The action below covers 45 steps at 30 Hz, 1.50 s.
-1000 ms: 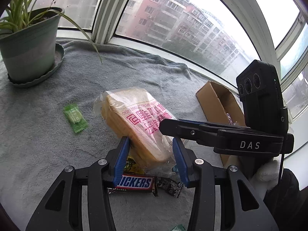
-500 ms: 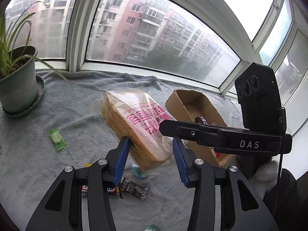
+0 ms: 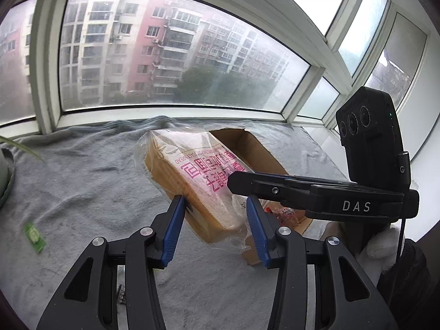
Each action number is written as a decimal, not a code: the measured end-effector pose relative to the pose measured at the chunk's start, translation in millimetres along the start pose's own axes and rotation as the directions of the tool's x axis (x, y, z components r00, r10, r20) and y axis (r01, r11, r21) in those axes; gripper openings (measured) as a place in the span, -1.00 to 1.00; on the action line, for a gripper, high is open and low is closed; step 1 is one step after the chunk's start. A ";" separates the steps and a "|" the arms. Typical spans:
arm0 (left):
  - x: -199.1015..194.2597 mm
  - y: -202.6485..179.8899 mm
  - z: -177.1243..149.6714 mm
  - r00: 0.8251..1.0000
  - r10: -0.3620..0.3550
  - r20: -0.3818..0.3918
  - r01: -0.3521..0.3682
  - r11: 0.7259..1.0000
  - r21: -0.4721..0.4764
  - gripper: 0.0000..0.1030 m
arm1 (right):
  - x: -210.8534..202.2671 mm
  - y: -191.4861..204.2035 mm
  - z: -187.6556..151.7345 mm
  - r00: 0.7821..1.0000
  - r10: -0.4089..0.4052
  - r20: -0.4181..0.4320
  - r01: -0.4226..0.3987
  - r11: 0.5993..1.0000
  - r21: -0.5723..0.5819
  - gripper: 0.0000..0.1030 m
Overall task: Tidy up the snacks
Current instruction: 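Grasp the bread loaf bag with the right tool while the left tool grips it too, then carry the bread loaf bag into the cardboard box and open both tools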
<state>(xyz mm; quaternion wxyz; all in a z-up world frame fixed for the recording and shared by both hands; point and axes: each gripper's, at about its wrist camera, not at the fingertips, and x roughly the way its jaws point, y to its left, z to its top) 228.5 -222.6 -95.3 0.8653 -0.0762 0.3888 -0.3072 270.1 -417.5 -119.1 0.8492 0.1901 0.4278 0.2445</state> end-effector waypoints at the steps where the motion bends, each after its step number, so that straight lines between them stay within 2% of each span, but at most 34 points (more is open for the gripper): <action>1: 4.6 -4.2 1.7 1.000 -0.007 -0.003 0.007 1.000 0.008 -0.15 | -4.0 -5.3 0.6 1.000 -0.010 0.005 0.010 1.000 0.003 -0.04; 10: 45.5 -39.3 10.9 0.998 -0.044 -0.033 0.047 0.996 0.072 -0.15 | -25.2 -54.9 -10.4 0.997 -0.067 0.046 0.063 0.995 0.072 -0.06; 19: 76.1 -62.2 6.9 0.997 -0.018 -0.080 0.030 0.988 0.149 -0.16 | -23.1 -89.6 -20.5 0.993 -0.107 0.042 0.102 0.987 0.121 -0.06; 26: 85.2 -65.6 5.6 0.994 -0.010 -0.107 0.028 0.985 0.171 -0.16 | -19.0 -100.6 -21.8 0.992 -0.123 0.037 0.117 0.983 0.139 -0.06; 33: 92.3 -67.1 4.3 0.991 0.028 -0.131 -0.002 0.982 0.191 -0.16 | -11.4 -103.5 -23.2 0.984 -0.177 0.010 0.175 0.977 0.125 -0.06; 36: 95.2 -66.6 5.0 0.989 0.055 -0.138 -0.027 0.981 0.192 -0.03 | -10.1 -103.9 -23.7 0.973 -0.229 0.006 0.227 0.967 0.116 0.27; 38: 94.5 -64.7 5.6 0.988 0.059 -0.145 -0.031 0.982 0.188 0.03 | -11.3 -104.4 -23.5 0.962 -0.274 0.010 0.272 0.956 0.110 0.57; 40: 93.4 -64.2 6.6 0.988 0.069 -0.138 -0.043 0.981 0.188 0.18 | -13.1 -106.2 -23.4 0.962 -0.273 0.020 0.269 0.956 0.118 0.63; 45: 90.5 -63.8 7.5 0.988 0.061 -0.141 -0.034 0.982 0.186 0.19 | -13.2 -104.8 -23.3 0.957 -0.290 0.013 0.286 0.951 0.117 0.63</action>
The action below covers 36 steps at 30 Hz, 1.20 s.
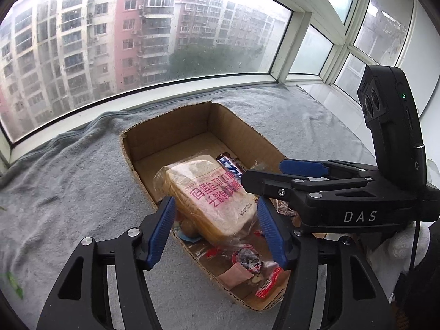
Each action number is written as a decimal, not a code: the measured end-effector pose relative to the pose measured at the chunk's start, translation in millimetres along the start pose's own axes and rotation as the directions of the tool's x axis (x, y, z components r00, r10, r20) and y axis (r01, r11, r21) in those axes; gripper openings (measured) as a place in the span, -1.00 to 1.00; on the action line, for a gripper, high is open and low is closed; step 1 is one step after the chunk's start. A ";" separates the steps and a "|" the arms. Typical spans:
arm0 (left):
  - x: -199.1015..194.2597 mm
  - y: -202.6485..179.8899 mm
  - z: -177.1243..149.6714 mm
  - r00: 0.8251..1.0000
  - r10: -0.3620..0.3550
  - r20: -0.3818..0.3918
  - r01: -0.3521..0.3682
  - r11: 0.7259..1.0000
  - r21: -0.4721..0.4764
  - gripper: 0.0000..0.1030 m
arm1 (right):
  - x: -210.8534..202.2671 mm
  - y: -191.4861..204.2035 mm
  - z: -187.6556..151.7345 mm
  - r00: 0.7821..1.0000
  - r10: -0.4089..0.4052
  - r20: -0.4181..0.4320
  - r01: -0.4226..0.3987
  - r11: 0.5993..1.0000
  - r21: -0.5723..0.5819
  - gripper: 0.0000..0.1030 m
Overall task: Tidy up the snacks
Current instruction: 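Carry the bread loaf bag into the cardboard box and open both tools, then grasp the black packet with the right tool while the left grasps the Snickers bar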
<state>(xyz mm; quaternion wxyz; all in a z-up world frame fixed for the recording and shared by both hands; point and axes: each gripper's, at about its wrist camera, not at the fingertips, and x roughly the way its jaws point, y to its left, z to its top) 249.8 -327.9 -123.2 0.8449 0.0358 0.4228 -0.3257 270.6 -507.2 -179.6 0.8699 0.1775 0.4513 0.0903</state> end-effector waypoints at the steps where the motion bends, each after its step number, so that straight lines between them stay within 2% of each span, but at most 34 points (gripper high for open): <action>1: -0.5 -1.4 0.2 1.000 -0.001 0.000 0.001 1.000 0.003 0.19 | -0.7 0.0 0.1 1.000 -0.001 0.001 0.001 1.000 0.002 0.63; 11: -22.0 -2.7 -5.5 1.000 0.009 0.021 -0.009 1.000 0.004 0.19 | -21.4 7.7 -1.8 1.000 -0.009 0.029 0.008 0.999 0.032 0.64; 15: -37.1 -2.1 -9.9 0.999 0.024 0.037 -0.025 1.000 0.020 0.19 | -35.6 23.4 -6.2 0.998 -0.015 0.059 0.015 1.000 -0.006 0.64; 19: -57.1 1.2 -19.2 0.998 0.036 0.056 -0.038 0.999 0.032 0.19 | -54.1 41.2 -12.6 0.994 0.021 0.103 -0.019 1.000 -0.023 0.64; 25: -93.9 24.0 -38.7 0.993 0.077 0.090 -0.077 0.997 -0.003 0.19 | -74.5 73.0 -26.3 0.985 0.050 0.164 -0.041 0.998 -0.057 0.64; 33: -136.3 50.1 -61.3 0.985 0.111 0.133 -0.104 0.993 -0.053 0.19 | -82.5 111.0 -47.8 0.981 0.103 0.164 -0.082 0.988 -0.130 0.64; 36: -151.3 62.6 -74.8 0.980 0.134 0.149 -0.124 0.990 -0.071 0.29 | -84.9 123.9 -59.4 0.980 0.124 0.158 -0.101 0.984 -0.150 0.64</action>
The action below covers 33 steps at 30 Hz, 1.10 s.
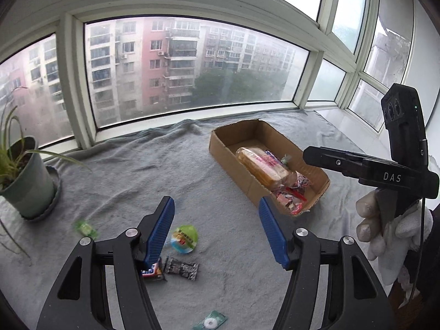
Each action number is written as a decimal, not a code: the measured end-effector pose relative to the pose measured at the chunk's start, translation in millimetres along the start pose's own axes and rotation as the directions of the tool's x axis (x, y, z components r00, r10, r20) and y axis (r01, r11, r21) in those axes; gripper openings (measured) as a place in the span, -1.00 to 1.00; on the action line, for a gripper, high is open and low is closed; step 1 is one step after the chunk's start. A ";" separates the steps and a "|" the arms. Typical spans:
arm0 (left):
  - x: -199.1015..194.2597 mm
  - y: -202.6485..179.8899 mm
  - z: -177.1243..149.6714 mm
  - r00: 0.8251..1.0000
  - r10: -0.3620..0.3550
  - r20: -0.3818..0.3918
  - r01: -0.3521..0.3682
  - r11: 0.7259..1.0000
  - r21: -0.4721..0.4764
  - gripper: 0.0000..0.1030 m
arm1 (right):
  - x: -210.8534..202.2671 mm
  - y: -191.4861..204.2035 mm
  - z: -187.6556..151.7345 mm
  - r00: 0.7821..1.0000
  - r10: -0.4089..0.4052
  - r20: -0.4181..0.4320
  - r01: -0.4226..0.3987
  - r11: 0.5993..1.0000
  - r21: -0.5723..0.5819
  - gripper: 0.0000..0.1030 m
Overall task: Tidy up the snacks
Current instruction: 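Grasp the black packet with the right tool while the left grasps the Snickers bar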
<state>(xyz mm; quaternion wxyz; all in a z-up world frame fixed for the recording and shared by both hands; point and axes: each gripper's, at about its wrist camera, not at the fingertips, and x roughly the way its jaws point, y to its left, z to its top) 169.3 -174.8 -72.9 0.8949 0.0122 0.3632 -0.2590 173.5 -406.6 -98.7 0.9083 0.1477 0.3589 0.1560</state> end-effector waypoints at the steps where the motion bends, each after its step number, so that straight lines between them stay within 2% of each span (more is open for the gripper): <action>1: -5.9 7.5 -4.4 1.000 0.005 0.008 -0.005 1.000 -0.014 0.29 | 0.1 5.8 -3.6 1.000 0.003 -0.006 -0.003 1.000 -0.008 0.64; 6: -32.2 55.5 -38.1 0.999 0.041 0.004 -0.041 0.993 -0.112 0.29 | 3.9 28.0 -30.3 0.998 0.004 -0.068 -0.007 0.999 -0.047 0.64; 8: -41.0 77.9 -57.4 0.998 0.059 -0.007 -0.060 0.984 -0.165 0.29 | 8.6 38.0 -44.1 0.996 -0.011 -0.093 0.004 0.998 -0.067 0.64; 10: -47.6 95.6 -76.6 0.997 0.076 -0.026 -0.080 0.974 -0.212 0.29 | 14.0 46.8 -58.7 0.993 0.010 -0.119 -0.019 0.997 -0.074 0.64; 16: -54.1 123.0 -116.3 0.990 0.117 -0.076 -0.134 0.945 -0.297 0.29 | 41.2 74.5 -89.6 0.980 -0.009 -0.199 -0.022 0.988 -0.155 0.64; 22: -42.6 120.5 -121.3 0.991 0.102 -0.083 -0.122 0.947 -0.298 0.29 | 63.6 90.6 -97.3 0.970 0.007 -0.243 -0.056 0.979 -0.195 0.61; 25: -32.4 114.7 -117.5 0.993 0.087 -0.084 -0.106 0.957 -0.268 0.29 | 75.5 94.5 -95.2 0.965 0.012 -0.263 -0.071 0.974 -0.214 0.44; 30: -13.9 113.8 -104.7 0.995 0.042 -0.089 -0.063 0.967 -0.247 0.29 | 91.3 98.0 -95.5 0.955 0.034 -0.295 -0.103 0.970 -0.222 0.30; 33: 1.6 118.3 -93.8 0.995 -0.008 -0.098 -0.017 0.968 -0.252 0.29 | 103.3 100.1 -96.1 0.947 0.038 -0.320 -0.115 0.967 -0.227 0.13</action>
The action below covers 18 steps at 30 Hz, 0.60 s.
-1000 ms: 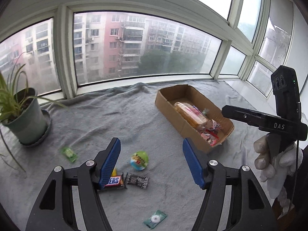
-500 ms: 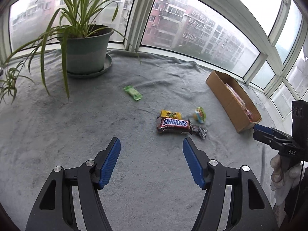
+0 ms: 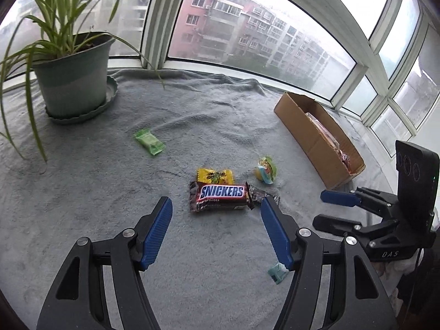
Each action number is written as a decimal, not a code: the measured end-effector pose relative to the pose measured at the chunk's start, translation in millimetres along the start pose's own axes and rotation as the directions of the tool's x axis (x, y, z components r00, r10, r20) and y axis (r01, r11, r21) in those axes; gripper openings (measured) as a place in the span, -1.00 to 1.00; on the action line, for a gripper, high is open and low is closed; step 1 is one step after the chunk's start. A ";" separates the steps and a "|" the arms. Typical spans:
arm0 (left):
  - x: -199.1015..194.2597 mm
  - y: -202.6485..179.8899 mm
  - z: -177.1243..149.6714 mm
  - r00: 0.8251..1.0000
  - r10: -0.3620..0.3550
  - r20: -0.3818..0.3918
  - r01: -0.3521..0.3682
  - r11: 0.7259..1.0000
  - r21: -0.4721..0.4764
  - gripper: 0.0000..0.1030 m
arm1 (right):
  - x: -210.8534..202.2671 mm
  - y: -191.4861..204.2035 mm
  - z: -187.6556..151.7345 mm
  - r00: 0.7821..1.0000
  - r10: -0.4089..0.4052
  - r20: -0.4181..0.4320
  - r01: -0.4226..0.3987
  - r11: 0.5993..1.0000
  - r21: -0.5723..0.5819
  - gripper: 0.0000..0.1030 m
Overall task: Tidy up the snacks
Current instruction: 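Grasp the black packet with the right tool while the left grasps the Snickers bar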
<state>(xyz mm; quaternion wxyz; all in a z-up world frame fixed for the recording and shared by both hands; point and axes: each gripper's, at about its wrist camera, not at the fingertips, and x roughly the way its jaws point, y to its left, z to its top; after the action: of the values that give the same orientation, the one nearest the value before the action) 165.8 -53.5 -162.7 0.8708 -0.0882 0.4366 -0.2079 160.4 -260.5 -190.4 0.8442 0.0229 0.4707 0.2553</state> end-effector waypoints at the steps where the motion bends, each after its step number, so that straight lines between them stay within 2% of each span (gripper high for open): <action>1: 6.4 1.2 4.8 1.000 0.000 -0.011 0.000 1.000 -0.003 0.27 | 3.9 0.2 1.4 1.000 0.005 -0.007 -0.005 1.000 -0.002 0.08; 6: 37.5 1.8 23.2 0.996 -0.049 -0.073 0.051 0.999 0.014 0.02 | 22.4 3.6 7.0 0.999 0.004 -0.039 -0.005 1.000 -0.029 0.02; 9: 55.6 3.3 31.4 0.992 -0.060 -0.114 0.062 0.998 0.014 -0.20 | 30.7 5.4 9.8 0.999 -0.002 -0.053 -0.001 0.999 -0.048 -0.06; 13: 69.0 5.2 33.8 0.979 -0.107 -0.171 0.110 0.994 0.004 -0.21 | 39.5 5.5 14.3 0.998 -0.012 -0.066 0.007 0.998 -0.067 -0.07; 18: 72.6 0.6 26.3 0.972 -0.098 -0.214 0.109 0.993 0.041 -0.21 | 48.9 3.8 17.0 0.996 -0.019 -0.083 0.012 0.997 -0.077 -0.08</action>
<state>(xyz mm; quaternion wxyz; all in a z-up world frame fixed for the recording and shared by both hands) 225.6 -85.6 -199.5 0.8094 -0.0655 0.5159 -0.2727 193.3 -231.7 -218.2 0.8261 -0.0235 0.4956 0.2672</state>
